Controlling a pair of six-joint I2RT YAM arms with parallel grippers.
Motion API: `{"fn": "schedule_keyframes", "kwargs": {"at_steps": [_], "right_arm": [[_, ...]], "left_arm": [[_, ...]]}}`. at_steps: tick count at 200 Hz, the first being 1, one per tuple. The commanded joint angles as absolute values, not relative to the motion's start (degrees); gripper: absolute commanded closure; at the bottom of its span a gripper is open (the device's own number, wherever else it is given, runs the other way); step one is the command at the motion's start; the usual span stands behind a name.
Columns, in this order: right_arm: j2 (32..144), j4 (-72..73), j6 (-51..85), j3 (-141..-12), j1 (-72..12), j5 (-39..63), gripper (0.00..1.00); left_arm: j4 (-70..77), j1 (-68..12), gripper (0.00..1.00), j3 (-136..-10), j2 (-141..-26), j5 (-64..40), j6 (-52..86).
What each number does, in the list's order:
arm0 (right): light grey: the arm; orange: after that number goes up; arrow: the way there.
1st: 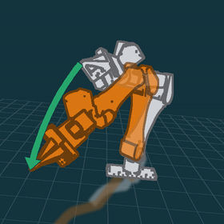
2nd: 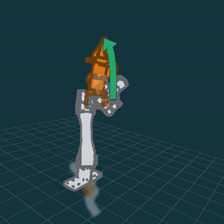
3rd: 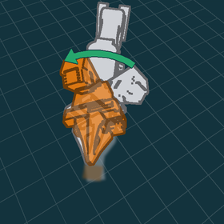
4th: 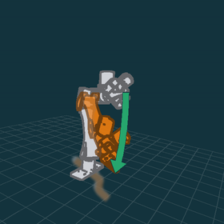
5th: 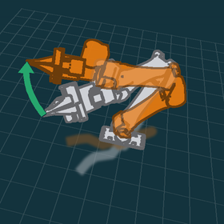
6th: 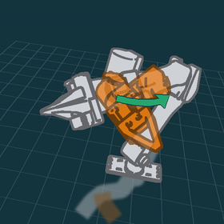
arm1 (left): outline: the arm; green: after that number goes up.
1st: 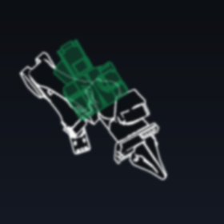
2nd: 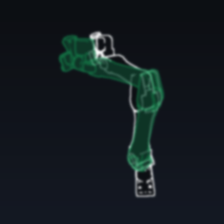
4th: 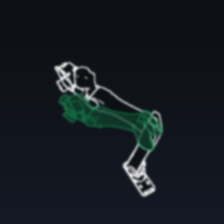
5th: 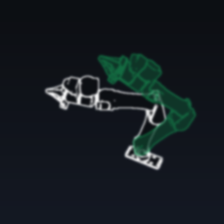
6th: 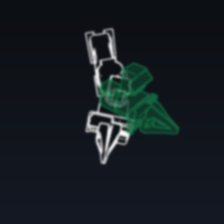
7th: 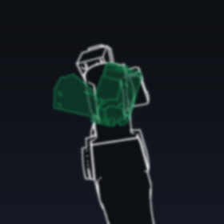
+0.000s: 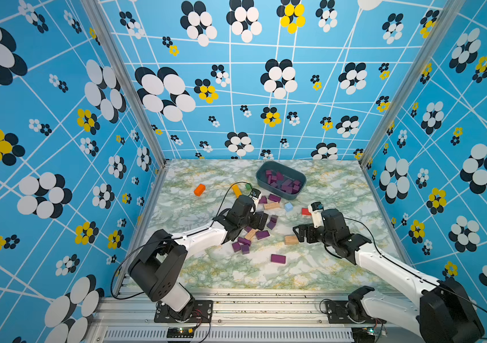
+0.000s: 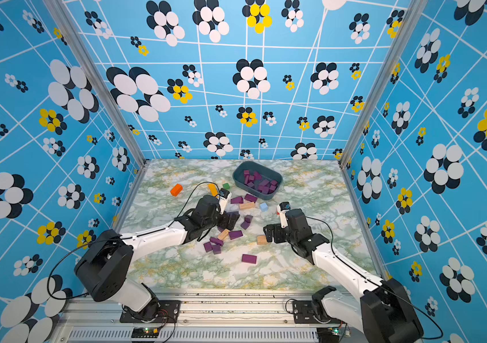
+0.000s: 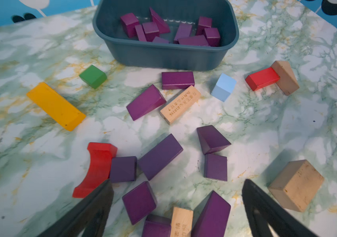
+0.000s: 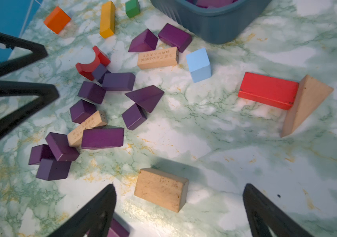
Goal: Pick purple bricks into the storage bin
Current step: Pick up the building block from the center of the board.
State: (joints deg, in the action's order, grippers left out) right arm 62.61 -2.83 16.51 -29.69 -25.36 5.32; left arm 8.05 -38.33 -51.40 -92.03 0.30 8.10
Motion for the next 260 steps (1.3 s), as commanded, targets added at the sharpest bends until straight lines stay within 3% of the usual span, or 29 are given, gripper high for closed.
{"fn": "schedule_keyframes", "kwargs": {"at_steps": [1,44,126,224,260], "right_arm": [[58.5,3.1,18.4,-26.7,-25.6,7.4,0.01],[51.9,9.9,19.1,-20.8,-25.6,7.7,0.01],[53.7,12.7,20.0,-18.7,-25.5,4.9,0.01],[50.5,18.2,21.0,-14.9,-25.6,5.7,0.01],[51.3,18.1,21.4,-14.5,-25.6,3.8,0.01]], "left_arm": [[4.1,-39.7,0.01,-54.9,-95.3,-3.6,9.5],[2.5,-41.7,0.0,-59.1,-100.1,-5.4,9.5],[-1.5,-42.1,0.0,-65.5,-106.0,-5.9,9.1],[-8.2,-43.1,0.41,-74.1,-115.0,-1.2,10.3],[-7.9,-43.1,0.42,-75.2,-116.4,0.5,11.9]]}}
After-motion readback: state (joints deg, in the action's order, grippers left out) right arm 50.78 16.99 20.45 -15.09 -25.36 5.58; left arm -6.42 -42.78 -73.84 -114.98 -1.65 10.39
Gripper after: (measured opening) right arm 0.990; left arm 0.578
